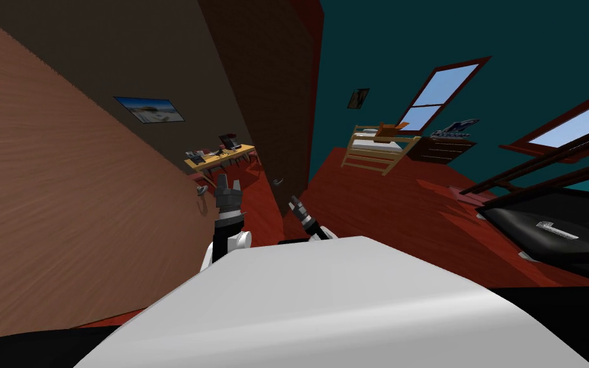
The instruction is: Push the door open
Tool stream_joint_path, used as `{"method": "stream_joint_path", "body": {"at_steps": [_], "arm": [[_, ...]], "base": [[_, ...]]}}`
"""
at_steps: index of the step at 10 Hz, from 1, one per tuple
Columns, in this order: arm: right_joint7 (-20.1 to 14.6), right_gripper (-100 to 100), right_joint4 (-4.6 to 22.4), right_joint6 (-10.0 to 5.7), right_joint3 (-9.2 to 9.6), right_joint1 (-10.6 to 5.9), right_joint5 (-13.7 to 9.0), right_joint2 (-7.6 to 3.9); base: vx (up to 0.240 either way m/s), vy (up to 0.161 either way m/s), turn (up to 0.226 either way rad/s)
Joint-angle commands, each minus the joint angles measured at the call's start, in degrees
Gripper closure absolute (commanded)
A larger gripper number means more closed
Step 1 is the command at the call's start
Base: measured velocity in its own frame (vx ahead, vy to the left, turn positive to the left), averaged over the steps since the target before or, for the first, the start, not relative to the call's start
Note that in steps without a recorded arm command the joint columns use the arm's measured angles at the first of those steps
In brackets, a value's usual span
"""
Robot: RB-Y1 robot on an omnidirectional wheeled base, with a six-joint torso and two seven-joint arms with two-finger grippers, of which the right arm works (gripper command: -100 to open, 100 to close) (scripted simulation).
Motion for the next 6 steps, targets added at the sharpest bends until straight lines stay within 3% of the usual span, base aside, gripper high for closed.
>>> {"method": "stream_joint_path", "body": {"at_steps": [1,6], "arm": [[-0.1,-100,2.0,-0.72,1.09,-0.73,-0.1,-0.32],[-0.1,-100,8.1,-2.38,4.83,-3.26,-0.4,-1.0]], "base": [[0.117,-0.034,-0.002],[0.107,-0.026,0.0]]}}
